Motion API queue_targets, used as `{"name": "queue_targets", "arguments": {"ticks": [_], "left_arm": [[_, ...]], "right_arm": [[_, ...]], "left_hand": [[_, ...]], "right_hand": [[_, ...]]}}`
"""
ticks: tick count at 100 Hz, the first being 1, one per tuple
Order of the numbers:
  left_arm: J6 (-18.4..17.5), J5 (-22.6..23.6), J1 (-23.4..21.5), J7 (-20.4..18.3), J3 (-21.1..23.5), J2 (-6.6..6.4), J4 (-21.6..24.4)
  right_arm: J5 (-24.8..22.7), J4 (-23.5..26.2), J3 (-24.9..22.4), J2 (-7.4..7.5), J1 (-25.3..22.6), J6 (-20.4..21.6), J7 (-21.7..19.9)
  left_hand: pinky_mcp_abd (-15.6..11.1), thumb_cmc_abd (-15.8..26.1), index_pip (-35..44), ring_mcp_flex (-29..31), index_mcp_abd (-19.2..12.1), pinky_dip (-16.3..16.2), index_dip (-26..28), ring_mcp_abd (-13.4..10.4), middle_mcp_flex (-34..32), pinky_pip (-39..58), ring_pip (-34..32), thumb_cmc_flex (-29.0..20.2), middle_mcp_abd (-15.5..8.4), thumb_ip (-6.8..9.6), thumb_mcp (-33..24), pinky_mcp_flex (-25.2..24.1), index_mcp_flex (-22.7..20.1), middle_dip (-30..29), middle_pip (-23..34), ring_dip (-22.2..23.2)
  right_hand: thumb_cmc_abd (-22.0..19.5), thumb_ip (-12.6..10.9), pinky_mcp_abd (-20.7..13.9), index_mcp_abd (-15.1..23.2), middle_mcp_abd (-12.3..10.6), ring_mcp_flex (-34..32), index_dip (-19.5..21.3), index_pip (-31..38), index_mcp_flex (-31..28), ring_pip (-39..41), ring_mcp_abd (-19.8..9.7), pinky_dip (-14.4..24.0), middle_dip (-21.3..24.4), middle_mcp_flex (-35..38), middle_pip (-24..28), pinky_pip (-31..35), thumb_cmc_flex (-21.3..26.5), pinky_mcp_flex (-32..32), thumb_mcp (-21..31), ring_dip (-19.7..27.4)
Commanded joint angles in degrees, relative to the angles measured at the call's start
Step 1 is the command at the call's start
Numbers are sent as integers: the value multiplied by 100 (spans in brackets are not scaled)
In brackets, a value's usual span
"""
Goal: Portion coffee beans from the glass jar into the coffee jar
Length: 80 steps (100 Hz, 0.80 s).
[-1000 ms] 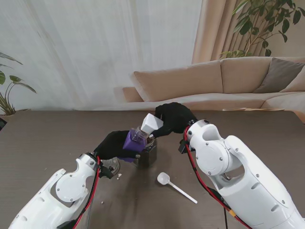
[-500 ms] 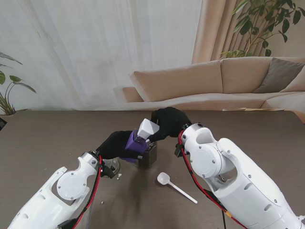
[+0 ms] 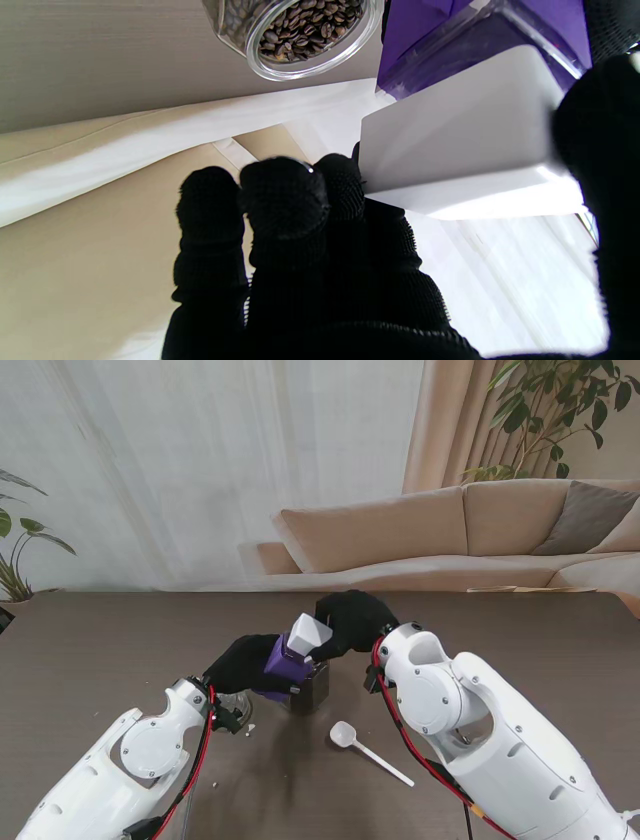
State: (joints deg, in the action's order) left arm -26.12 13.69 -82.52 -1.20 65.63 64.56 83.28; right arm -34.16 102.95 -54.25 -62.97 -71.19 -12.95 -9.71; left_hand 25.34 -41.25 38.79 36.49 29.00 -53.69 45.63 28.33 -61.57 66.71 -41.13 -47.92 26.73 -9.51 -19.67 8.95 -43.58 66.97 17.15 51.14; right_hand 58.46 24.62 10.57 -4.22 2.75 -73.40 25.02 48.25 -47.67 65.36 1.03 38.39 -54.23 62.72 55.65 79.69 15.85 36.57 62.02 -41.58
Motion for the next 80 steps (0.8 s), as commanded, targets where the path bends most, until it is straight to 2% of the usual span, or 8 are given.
{"name": "queue_targets", "arguments": {"ticks": [1,35,49,65,74,80], "left_arm": [[-35,-16,20,-86,10,16,13],[-75,-4,-6,3,31,35,54],[-82,-6,-19,43,41,45,70],[-66,2,-44,56,54,45,102],[-49,5,-58,57,61,45,122],[-40,11,-65,55,65,43,133]], "right_arm": [[8,-45,40,-25,-42,51,-74],[103,-106,126,-76,-115,63,136],[125,-132,144,-86,-132,68,177],[66,-152,135,-71,-129,118,148],[42,-165,124,-72,-129,137,163],[10,-174,116,-73,-128,157,183]], "left_hand": [[-773,1364,1094,-48,-457,32,360,210,-58,-82,-363,-1003,-306,242,-2451,-178,-817,36,7,143],[-773,1366,1095,-51,-454,35,356,212,-57,-80,-361,-1004,-302,241,-2450,-174,-813,33,5,140],[-768,1364,1096,-42,-457,35,357,211,-58,-78,-364,-1002,-307,240,-2449,-171,-813,30,5,140],[-768,1366,1096,-47,-458,37,357,212,-59,-80,-361,-1004,-307,240,-2449,-172,-816,31,6,138],[-774,1364,1093,-45,-452,37,356,211,-58,-78,-363,-1008,-311,242,-2451,-169,-815,33,8,139],[-773,1364,1096,-46,-460,37,359,211,-57,-74,-364,-1006,-307,241,-2449,-168,-812,33,6,140]], "right_hand": [[-963,-425,107,1316,-326,-195,724,1514,-927,80,-71,33,-125,12,3,286,1103,610,672,-62],[-975,-430,115,1374,-315,-201,630,1453,-926,90,-43,32,-32,21,-52,295,1096,607,591,-57],[-1038,-438,124,1443,-307,-199,405,1384,-885,80,-33,23,113,-8,-128,301,1064,604,503,-45],[-807,-371,132,1424,-296,-171,-31,1079,-390,70,-51,18,366,-109,-282,299,1033,584,405,-43],[-712,-335,142,1335,-272,-146,-103,967,-296,69,-45,17,420,-167,-260,290,882,555,365,-44],[-670,-358,141,1259,-276,-118,42,762,-306,77,-29,21,484,-209,-231,284,762,541,428,-48]]}}
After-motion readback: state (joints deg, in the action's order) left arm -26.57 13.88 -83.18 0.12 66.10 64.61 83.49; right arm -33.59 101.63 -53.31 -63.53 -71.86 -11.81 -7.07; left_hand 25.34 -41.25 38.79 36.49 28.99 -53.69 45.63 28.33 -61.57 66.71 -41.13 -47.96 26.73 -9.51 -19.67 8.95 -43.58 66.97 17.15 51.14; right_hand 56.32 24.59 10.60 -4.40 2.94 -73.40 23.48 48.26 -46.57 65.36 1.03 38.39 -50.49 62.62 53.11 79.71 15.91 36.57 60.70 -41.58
